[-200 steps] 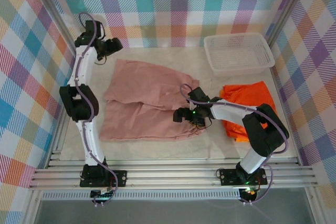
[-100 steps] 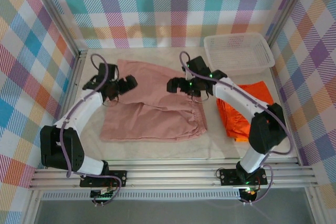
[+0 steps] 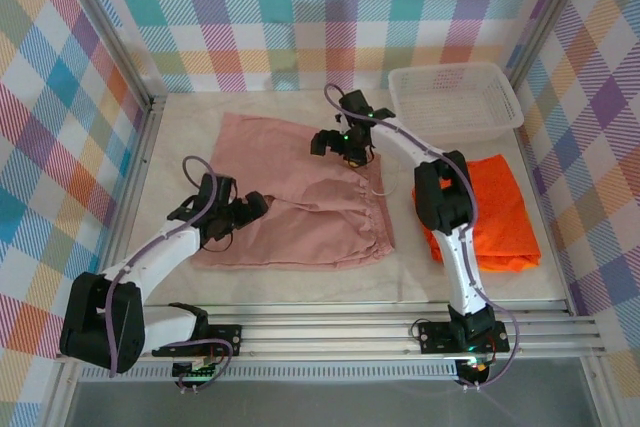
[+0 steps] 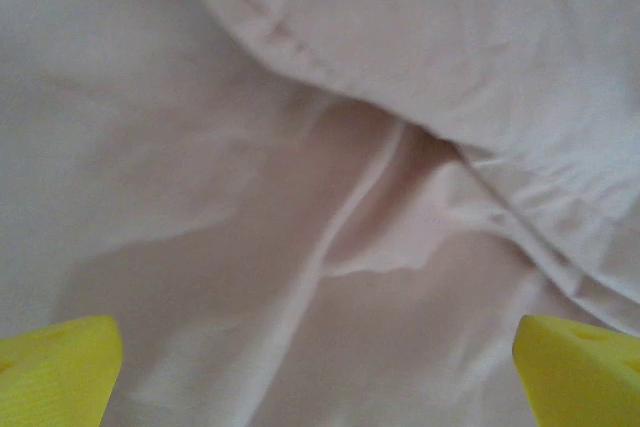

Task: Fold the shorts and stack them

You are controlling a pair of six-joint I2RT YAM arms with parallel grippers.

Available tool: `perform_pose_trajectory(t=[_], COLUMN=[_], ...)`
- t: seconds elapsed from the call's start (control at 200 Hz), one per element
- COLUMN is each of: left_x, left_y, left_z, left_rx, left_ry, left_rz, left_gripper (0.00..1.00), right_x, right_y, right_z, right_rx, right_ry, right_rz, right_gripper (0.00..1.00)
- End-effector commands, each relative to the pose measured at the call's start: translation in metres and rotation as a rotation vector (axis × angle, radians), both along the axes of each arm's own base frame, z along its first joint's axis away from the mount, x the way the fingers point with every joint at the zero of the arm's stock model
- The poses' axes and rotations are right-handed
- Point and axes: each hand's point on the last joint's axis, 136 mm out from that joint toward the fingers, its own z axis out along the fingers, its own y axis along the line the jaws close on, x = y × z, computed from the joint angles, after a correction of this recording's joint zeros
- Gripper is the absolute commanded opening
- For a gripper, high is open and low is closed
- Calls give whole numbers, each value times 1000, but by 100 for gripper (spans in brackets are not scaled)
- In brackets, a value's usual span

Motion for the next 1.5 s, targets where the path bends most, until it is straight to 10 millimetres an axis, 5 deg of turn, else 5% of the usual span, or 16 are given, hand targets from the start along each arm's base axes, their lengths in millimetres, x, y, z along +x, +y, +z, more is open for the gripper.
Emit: perform_pose_trajectory(t=[0.0,0.22,0.485,0.72,0.925,1.09,1.205,1.345,1.495], left_x=[-3,-34,-65,-94,-93,-79,-81,-110,-138], left_y=[4,16,30,39,49,63,78,90,82], left_z=[-15,-47,-54,-68,-38,20,46,38,20], left_rx=[5,4,17,-5,2,64,76,30,-43], left_ry=[-1,87,132,169,63,-29,27,189,330], left_rz=[40,109,169,234,263,296,374,551,646], left_gripper=[100,100,100,100,100,100,100,93,88], right_x=[12,34,50,60,67,70,68,54,21], right_y=[-11,-41,-76,-74,-63,-38,-26,-19,-23], right_z=[-15,-51,-67,-59,-51,-15,38,106,148], right_rx=[-23,-95,-112,-87,-27,92,156,230,263], right_ry=[59,119,159,147,130,78,-20,-150,-237], right_rz=[-40,-126,-253,-276,-260,-176,-134,-113,-111], right_gripper=[99,99,99,99,100,99,99,100,100])
